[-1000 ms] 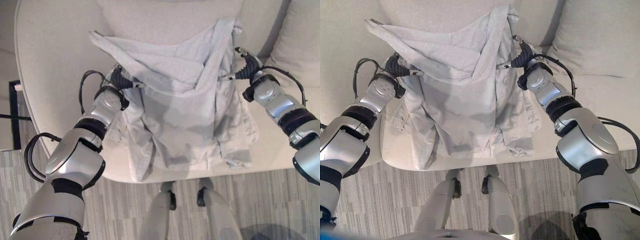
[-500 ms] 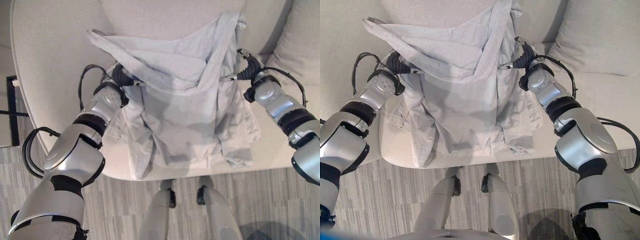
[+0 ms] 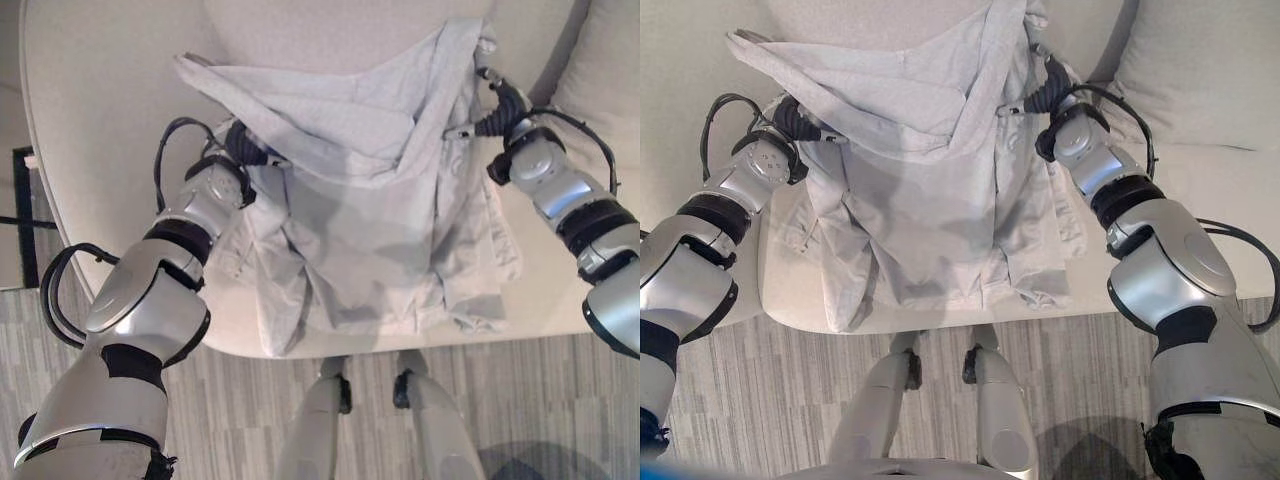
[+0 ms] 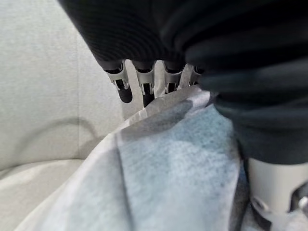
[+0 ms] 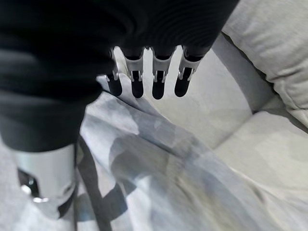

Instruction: Hang the clothes on the sofa on the clothes rack.

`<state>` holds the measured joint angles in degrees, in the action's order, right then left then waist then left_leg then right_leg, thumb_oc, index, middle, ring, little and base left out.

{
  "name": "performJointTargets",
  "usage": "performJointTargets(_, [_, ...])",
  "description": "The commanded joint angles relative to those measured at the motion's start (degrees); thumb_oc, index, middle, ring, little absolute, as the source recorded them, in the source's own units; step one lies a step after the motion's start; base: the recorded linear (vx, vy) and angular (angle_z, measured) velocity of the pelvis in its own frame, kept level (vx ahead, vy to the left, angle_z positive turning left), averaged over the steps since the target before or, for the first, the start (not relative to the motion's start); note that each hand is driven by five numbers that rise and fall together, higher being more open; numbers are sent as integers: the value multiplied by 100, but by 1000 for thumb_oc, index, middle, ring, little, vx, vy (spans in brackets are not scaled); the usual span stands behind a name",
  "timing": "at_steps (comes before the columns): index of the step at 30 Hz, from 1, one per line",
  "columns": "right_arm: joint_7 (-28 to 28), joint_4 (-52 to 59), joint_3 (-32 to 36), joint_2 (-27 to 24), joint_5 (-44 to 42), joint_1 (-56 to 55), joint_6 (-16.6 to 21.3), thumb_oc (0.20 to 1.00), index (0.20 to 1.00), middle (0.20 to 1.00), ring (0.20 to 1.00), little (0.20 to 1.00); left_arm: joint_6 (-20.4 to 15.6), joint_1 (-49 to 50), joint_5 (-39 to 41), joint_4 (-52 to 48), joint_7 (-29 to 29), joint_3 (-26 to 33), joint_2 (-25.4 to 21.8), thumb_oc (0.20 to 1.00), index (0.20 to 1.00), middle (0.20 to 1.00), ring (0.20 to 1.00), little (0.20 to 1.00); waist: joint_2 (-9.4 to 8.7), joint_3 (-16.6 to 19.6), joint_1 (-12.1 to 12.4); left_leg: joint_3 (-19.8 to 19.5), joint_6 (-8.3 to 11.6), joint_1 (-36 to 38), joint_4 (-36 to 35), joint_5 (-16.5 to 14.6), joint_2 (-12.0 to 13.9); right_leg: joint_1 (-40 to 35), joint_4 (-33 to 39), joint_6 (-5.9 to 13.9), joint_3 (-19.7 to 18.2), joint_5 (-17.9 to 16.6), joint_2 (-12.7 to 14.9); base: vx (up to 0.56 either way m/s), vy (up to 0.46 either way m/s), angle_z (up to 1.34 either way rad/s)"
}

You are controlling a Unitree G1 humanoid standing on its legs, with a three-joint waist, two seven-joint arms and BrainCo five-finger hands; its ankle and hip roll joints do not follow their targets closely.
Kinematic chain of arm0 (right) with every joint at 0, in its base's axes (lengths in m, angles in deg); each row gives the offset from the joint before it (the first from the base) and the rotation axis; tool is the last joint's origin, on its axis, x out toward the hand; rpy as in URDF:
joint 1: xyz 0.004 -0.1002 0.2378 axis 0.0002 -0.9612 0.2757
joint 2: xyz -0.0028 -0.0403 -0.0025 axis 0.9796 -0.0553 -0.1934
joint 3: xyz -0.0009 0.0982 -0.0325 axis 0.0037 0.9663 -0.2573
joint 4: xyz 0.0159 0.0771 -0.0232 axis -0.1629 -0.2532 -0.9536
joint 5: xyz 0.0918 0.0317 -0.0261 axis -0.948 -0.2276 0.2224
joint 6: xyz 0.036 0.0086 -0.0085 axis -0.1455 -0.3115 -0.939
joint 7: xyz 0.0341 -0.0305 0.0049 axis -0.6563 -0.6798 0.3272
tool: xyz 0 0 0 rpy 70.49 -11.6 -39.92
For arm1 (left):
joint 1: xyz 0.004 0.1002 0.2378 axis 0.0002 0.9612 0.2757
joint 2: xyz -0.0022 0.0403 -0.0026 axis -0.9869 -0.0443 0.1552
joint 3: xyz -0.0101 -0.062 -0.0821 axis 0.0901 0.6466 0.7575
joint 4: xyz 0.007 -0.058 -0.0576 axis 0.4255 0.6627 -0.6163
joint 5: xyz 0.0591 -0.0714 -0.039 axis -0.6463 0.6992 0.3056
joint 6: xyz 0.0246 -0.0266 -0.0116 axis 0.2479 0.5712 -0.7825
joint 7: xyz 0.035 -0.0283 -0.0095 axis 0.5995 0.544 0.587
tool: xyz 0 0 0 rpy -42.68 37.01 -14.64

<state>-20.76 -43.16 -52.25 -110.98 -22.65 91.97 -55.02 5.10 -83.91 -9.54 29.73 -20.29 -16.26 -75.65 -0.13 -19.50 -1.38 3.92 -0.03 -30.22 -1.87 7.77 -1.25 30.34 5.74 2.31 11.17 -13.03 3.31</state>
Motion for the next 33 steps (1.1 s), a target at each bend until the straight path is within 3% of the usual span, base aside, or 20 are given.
performJointTargets(1, [-198, -434, 72, 138, -213, 477, 124, 1000, 1000, 1000, 1000, 1000, -181, -587, -256, 305, 92, -319, -110, 1000, 1000, 1000, 1000, 1000, 91, 141, 28, -227, 705, 110, -313, 360, 51, 111, -74, 1092, -359, -52, 191, 0, 0, 0])
performJointTargets(17, [-15, -857, -22, 317, -499, 628, -31, 1000, 1000, 1000, 1000, 1000, -159, -897, -150, 337, 76, -482, 196, 1000, 1000, 1000, 1000, 1000, 116, 94, 96, -253, 708, 52, -313, 388, 61, 172, -74, 1056, -320, -70, 184, 0, 0, 0])
performJointTargets(33, [37, -995, -416, -233, 248, 865, -69, 1000, 1000, 1000, 1000, 1000, -260, -1093, -313, 142, 115, -701, 115, 1000, 1000, 1000, 1000, 1000, 240, -55, 226, -312, 727, -143, -313, 454, 26, 349, -74, 1061, -248, -129, 217, -1, -6, 3])
